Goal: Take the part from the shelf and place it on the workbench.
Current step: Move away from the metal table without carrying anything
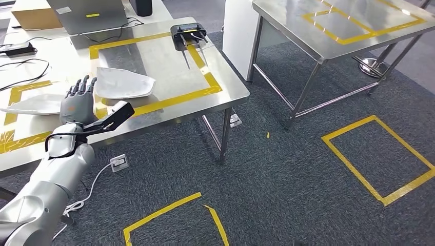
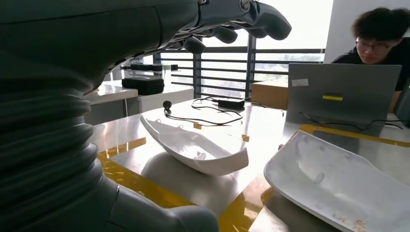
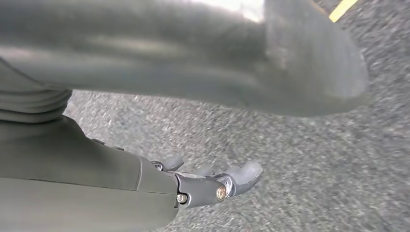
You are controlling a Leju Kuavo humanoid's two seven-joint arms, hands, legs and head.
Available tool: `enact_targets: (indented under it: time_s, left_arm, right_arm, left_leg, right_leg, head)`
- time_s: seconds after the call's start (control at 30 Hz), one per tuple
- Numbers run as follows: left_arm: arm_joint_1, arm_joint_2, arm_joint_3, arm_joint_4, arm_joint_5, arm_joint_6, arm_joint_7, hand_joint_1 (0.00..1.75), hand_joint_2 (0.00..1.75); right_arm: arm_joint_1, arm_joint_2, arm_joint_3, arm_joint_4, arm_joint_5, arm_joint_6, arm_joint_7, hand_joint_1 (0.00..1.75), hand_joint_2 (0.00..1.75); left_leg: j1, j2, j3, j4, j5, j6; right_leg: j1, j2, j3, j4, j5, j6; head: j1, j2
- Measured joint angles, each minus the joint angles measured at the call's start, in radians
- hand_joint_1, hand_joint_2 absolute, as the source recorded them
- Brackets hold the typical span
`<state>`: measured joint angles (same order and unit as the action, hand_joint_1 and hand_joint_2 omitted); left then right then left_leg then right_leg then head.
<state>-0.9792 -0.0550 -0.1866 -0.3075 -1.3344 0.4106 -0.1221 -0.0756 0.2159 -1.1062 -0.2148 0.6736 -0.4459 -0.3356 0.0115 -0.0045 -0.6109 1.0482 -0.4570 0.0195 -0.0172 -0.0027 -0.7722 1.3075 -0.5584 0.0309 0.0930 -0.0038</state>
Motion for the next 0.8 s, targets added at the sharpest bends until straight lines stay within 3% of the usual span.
enact_targets:
  time_s: [0.03,0.07,0.13,0.2,0.23,0.27,0.33,0.37,0.43,0.5,0.53,0.57,0.63,0.7,0.73,0.8]
  left_arm:
    - [0.002,-0.002,0.000,0.000,0.002,0.006,-0.002,0.00,1.75]
    - [0.003,-0.004,0.000,0.000,0.003,0.012,-0.003,0.00,1.75]
    - [0.004,-0.009,0.000,-0.004,0.003,0.023,-0.004,0.00,1.75]
    - [0.004,-0.016,0.000,-0.010,0.004,0.032,-0.003,0.00,1.75]
    - [0.005,-0.021,0.000,-0.012,0.004,0.035,-0.002,0.00,1.75]
    - [0.006,-0.027,0.000,-0.014,0.004,0.038,-0.002,0.00,1.75]
    - [0.009,-0.038,0.000,-0.015,0.003,0.041,0.002,0.00,1.75]
    - [0.010,-0.041,0.000,-0.016,0.002,0.042,0.006,0.00,1.75]
    - [0.016,-0.041,0.000,-0.016,-0.002,0.049,0.018,0.00,1.75]
    - [0.032,-0.039,0.000,-0.015,-0.006,0.059,0.028,0.00,1.75]
    - [0.044,-0.037,0.000,-0.014,-0.006,0.063,0.029,0.00,1.75]
    - [0.054,-0.035,0.001,-0.014,-0.006,0.066,0.028,0.00,1.75]
    - [0.067,-0.032,0.001,-0.013,-0.005,0.073,0.019,0.00,1.75]
    - [0.071,-0.032,0.002,-0.013,-0.001,0.080,0.012,0.00,1.75]
    - [0.073,-0.032,0.003,-0.014,0.002,0.082,0.010,0.00,1.75]
    - [0.078,-0.032,0.007,-0.013,0.005,0.084,0.008,0.00,1.75]
  right_arm:
    - [0.000,0.000,0.000,0.000,0.005,-0.002,0.005,0.00,0.00]
    - [0.000,0.000,0.000,0.000,0.010,-0.004,0.008,0.00,0.00]
    - [-0.002,-0.001,0.002,0.000,0.020,-0.006,0.012,0.00,0.00]
    - [-0.004,-0.009,0.004,-0.001,0.030,-0.006,0.013,0.00,0.00]
    - [-0.006,-0.013,0.005,-0.001,0.035,-0.007,0.013,0.00,0.00]
    - [-0.008,-0.016,0.006,-0.001,0.038,-0.007,0.013,0.00,0.00]
    - [-0.011,-0.019,0.009,-0.001,0.041,-0.007,0.012,0.00,0.00]
    - [-0.012,-0.020,0.010,-0.002,0.041,-0.006,0.010,0.00,0.00]
    - [-0.013,-0.022,0.011,-0.002,0.044,-0.005,0.001,0.00,0.00]
    - [-0.014,-0.023,0.013,-0.002,0.048,-0.004,-0.006,0.00,0.00]
    - [-0.013,-0.024,0.014,-0.002,0.050,-0.005,-0.006,0.00,0.00]
    - [-0.012,-0.024,0.015,-0.002,0.051,-0.007,-0.004,0.00,0.00]
    - [-0.011,-0.025,0.017,-0.002,0.052,-0.012,0.003,0.00,0.00]
    - [-0.011,-0.026,0.019,-0.002,0.052,-0.019,0.012,0.00,0.00]
    - [-0.010,-0.026,0.019,-0.002,0.052,-0.023,0.016,0.00,0.00]
    - [-0.006,-0.026,0.019,-0.002,0.052,-0.028,0.022,0.00,0.00]
  left_leg:
    - [-0.004,0.000,-0.013,0.000,0.010,0.001]
    - [-0.008,0.000,-0.025,0.001,0.019,0.002]
    - [-0.016,0.000,-0.044,0.000,0.037,0.003]
    - [-0.014,0.002,-0.052,-0.003,0.052,-0.001]
    - [-0.009,0.004,-0.052,-0.006,0.059,-0.006]
    - [-0.005,0.005,-0.051,-0.011,0.067,-0.013]
    - [-0.006,0.004,-0.055,-0.017,0.074,-0.024]
    - [-0.008,0.002,-0.062,-0.007,0.059,-0.029]
    - [-0.007,0.001,-0.087,0.069,-0.016,-0.039]
    - [-0.003,0.001,-0.114,0.190,-0.092,-0.051]
    - [0.000,0.002,-0.116,0.230,-0.102,-0.057]
    - [0.002,0.002,-0.104,0.240,-0.093,-0.062]
    - [0.009,0.003,-0.031,0.157,-0.048,-0.071]
    - [0.009,0.002,0.050,0.040,-0.043,-0.070]
    - [0.007,0.000,0.069,0.006,-0.051,-0.063]
    - [0.003,-0.002,0.065,-0.003,-0.052,-0.042]
  right_leg:
    - [0.003,0.000,0.005,0.023,0.000,-0.005]
    - [0.008,0.001,0.030,0.007,0.017,-0.012]
    - [0.020,0.002,0.123,-0.111,0.052,-0.040]
    - [0.033,0.004,0.208,-0.238,0.051,-0.067]
    - [0.040,0.005,0.229,-0.275,0.045,-0.074]
    - [0.045,0.005,0.235,-0.287,0.050,-0.074]
    - [0.042,0.001,0.233,-0.308,0.076,-0.072]
    - [0.037,-0.002,0.229,-0.316,0.089,-0.073]
    - [0.028,-0.006,0.216,-0.327,0.113,-0.074]
    - [0.023,-0.006,0.193,-0.326,0.131,-0.074]
    - [0.020,-0.006,0.180,-0.325,0.139,-0.071]
    - [0.016,-0.006,0.167,-0.322,0.147,-0.067]
    - [0.009,-0.007,0.139,-0.309,0.160,-0.057]
    - [0.007,-0.009,0.114,-0.292,0.170,-0.045]
    - [0.008,-0.009,0.106,-0.286,0.175,-0.038]
    - [0.008,-0.009,0.099,-0.284,0.190,-0.024]
  head:
    - [0.002,0.000]
    - [0.004,0.000]
    - [0.009,0.000]
    - [0.012,0.000]
    - [0.015,0.000]
    - [0.019,0.000]
    - [0.027,0.000]
    - [0.026,0.000]
    - [0.024,0.000]
    - [0.023,0.000]
    - [0.023,0.000]
    - [0.022,0.000]
    - [0.023,0.000]
    - [0.023,0.000]
    - [0.024,0.000]
    - [0.027,0.000]
